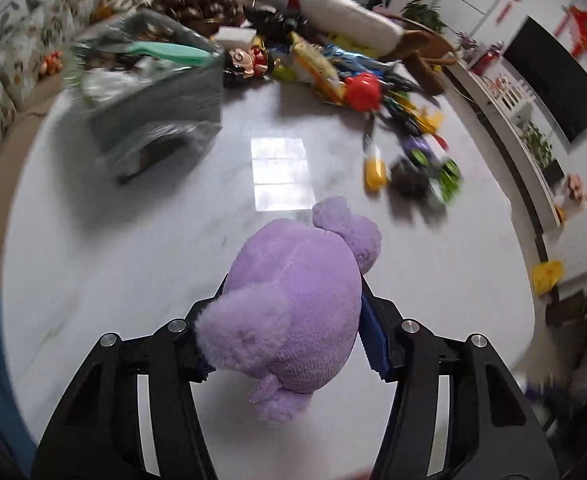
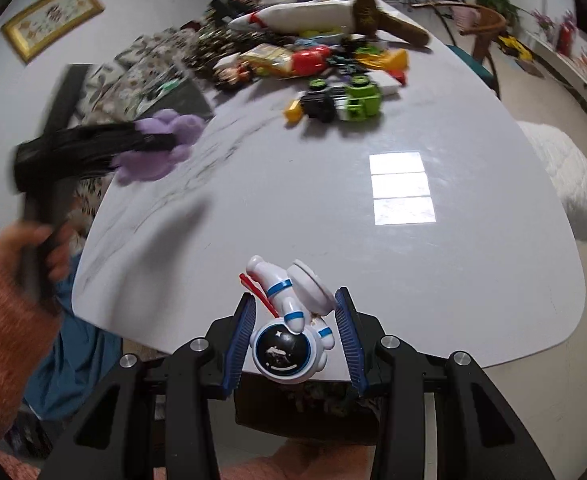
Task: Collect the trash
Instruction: 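Grasp the purple plush toy with the left tool while the right tool holds the astronaut, then carry the plush and astronaut over the cardboard box and open both tools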
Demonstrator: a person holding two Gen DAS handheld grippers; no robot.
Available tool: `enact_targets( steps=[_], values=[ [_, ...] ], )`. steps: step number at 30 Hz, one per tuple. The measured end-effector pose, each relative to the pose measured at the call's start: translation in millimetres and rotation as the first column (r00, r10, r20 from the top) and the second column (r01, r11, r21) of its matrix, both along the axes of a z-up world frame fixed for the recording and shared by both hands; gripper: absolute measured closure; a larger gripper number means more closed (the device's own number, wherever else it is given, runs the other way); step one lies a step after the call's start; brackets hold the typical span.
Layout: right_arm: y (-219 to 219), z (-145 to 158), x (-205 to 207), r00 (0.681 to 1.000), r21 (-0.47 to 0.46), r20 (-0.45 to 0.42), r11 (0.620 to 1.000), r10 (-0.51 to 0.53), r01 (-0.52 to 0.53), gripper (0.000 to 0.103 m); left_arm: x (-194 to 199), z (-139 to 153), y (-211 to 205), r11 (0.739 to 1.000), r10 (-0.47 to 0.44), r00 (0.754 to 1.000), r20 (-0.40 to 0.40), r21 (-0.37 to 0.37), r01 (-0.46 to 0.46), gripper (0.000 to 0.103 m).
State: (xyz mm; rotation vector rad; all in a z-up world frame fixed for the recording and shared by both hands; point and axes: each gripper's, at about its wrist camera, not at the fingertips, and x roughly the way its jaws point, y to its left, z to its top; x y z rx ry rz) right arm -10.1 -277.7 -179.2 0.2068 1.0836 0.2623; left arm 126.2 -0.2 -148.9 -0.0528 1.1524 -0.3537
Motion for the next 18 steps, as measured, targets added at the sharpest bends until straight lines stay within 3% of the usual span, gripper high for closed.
enact_targets(
  steps=[5, 10, 14, 18],
  values=[
    [31, -2, -11, 0.994, -0.031, -0.017, 0.994, 0.108, -0.109, 0.062, -92, 13, 23, 0.998, -0.036, 0.999, -0.003, 0.045, 0.036, 0.048],
    [59, -14, -43, 0.973, -0.085, -0.073, 0.971, 0.219, -0.225, 0.062, -172, -18, 29, 0.987, -0.077, 0.992, -0.101, 0.13, 0.09, 0.047],
    [74, -43, -76, 0.951, -0.119, -0.153, 0.951, 0.267, -0.286, 0.062, -220, -74, 26, 0.983, -0.106, 0.959, -0.263, 0.117, 0.14, 0.047],
    [78, -96, -95, 0.935, -0.13, -0.252, 0.949, 0.25, -0.289, 0.062, -242, -153, 21, 0.98, -0.12, 0.901, -0.416, 0.095, 0.174, 0.047]
  ],
)
